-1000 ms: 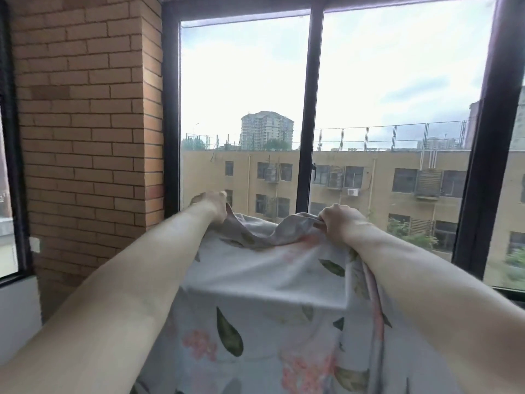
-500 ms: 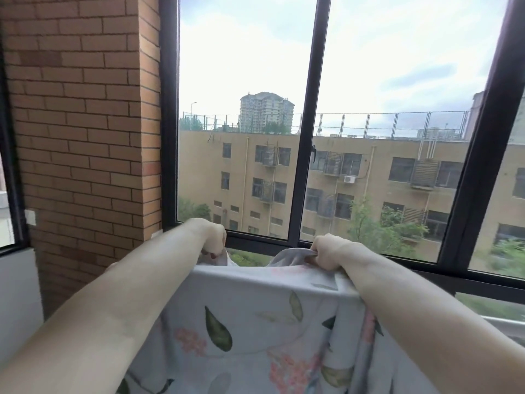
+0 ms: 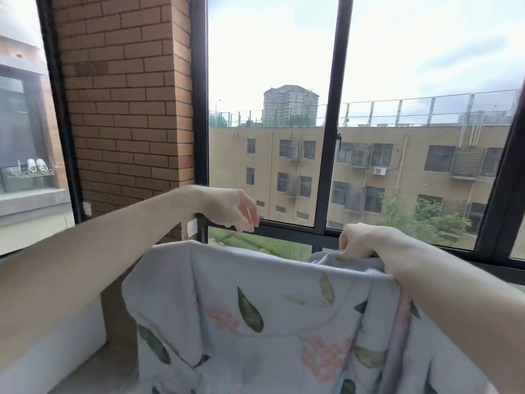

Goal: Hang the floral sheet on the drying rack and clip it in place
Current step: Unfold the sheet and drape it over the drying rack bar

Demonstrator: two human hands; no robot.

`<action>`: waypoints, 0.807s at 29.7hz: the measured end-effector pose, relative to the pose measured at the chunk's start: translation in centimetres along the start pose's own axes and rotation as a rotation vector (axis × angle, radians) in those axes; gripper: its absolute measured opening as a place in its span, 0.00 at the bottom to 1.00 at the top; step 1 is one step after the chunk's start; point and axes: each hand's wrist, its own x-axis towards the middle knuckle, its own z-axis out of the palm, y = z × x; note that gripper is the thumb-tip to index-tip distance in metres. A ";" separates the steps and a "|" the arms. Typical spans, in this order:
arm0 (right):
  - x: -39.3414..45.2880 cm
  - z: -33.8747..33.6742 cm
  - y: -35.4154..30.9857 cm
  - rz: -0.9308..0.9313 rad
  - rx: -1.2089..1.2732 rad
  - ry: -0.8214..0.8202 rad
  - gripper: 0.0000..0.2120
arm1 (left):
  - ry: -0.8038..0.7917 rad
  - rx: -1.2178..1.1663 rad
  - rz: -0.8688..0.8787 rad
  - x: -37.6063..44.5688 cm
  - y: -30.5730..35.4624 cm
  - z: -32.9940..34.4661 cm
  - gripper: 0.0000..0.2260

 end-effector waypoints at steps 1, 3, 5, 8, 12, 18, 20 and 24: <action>-0.2 0.0 -0.1 0.000 0.019 -0.011 0.12 | -0.006 0.005 -0.034 -1.5 -1.1 -0.2 0.05; -0.4 0.3 -0.3 -0.020 0.059 -0.044 0.11 | -0.027 0.001 -0.127 -4.7 -3.8 -0.3 0.07; -0.6 0.6 -0.8 -0.046 0.087 -0.036 0.10 | -0.029 -0.027 -0.208 -8.2 -6.3 -0.3 0.13; -1.0 0.5 -1.5 -0.093 0.120 -0.018 0.09 | -0.013 -0.123 -0.270 -12.6 -8.5 0.5 0.21; -2.2 -1.4 -3.5 -0.224 0.295 0.000 0.07 | 0.026 -0.299 -0.233 -15.2 -9.1 3.6 0.22; -8.6 -4.7 -10.9 -0.580 0.530 -0.002 0.13 | 0.097 -0.355 -0.136 -15.6 -8.3 4.8 0.17; -11.3 -4.4 -13.0 -0.665 0.423 0.029 0.16 | 0.106 -0.324 -0.132 -15.4 -8.2 4.9 0.18; -13.7 -1.7 -14.3 -0.702 0.299 0.172 0.17 | 0.099 -0.280 -0.124 -15.7 -8.3 4.8 0.23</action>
